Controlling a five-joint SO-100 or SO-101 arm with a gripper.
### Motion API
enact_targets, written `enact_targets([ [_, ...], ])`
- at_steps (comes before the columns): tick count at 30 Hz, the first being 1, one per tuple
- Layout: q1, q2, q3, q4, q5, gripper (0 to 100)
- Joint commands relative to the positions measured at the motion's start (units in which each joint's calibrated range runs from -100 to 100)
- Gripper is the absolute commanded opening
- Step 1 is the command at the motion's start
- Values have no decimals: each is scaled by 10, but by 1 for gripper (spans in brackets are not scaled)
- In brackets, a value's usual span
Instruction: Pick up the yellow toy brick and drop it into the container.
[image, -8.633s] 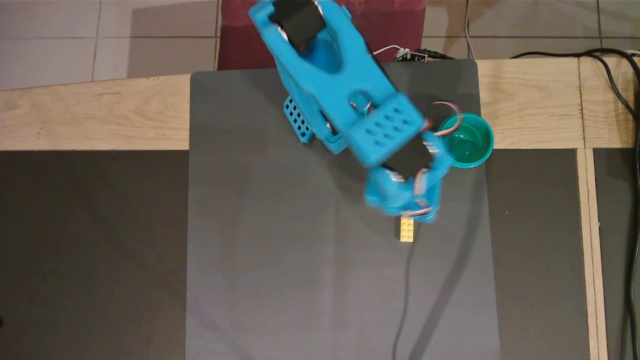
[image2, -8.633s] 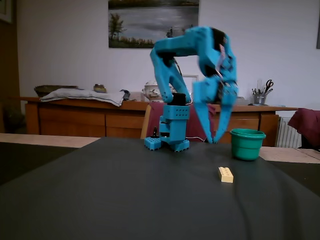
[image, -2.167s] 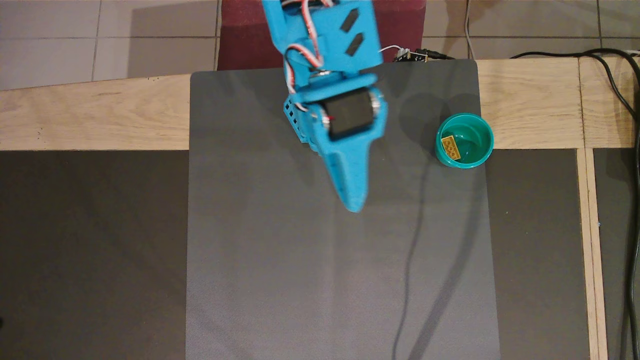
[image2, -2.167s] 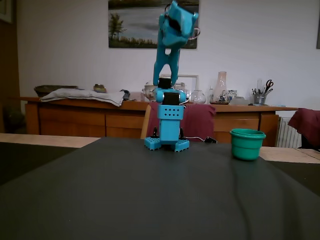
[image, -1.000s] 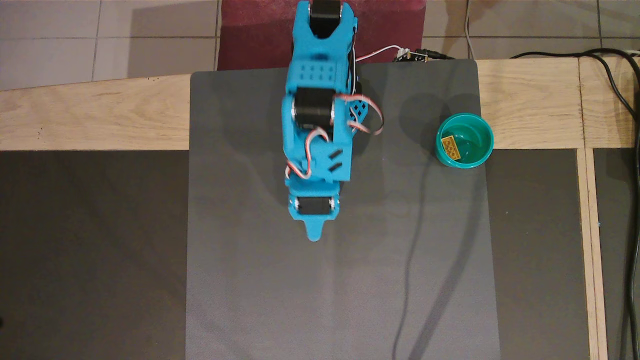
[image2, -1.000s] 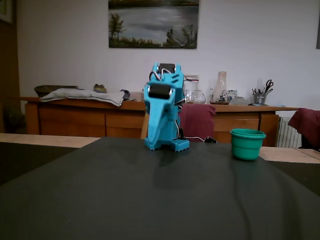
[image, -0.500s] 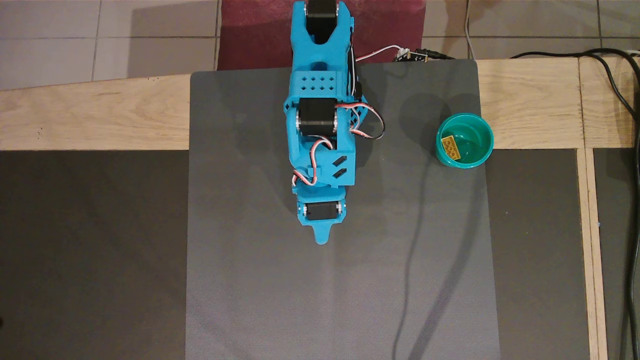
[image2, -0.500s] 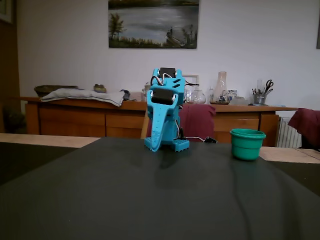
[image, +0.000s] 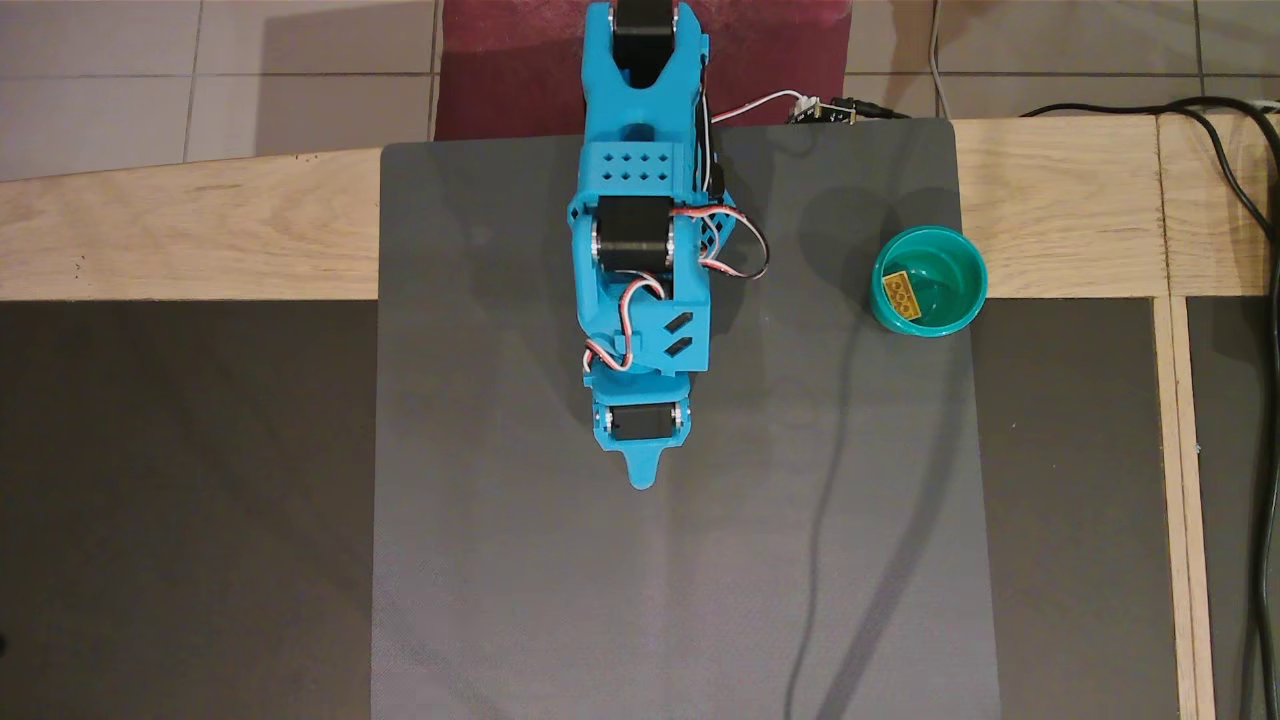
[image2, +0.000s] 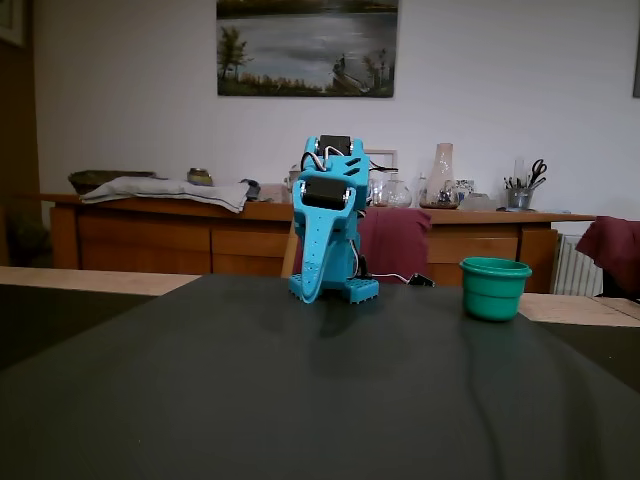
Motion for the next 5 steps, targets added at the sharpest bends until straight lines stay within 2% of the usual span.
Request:
enact_targets([
  [1, 1, -4, 1, -6, 2, 0],
  [5, 1, -4, 1, -6, 2, 0],
])
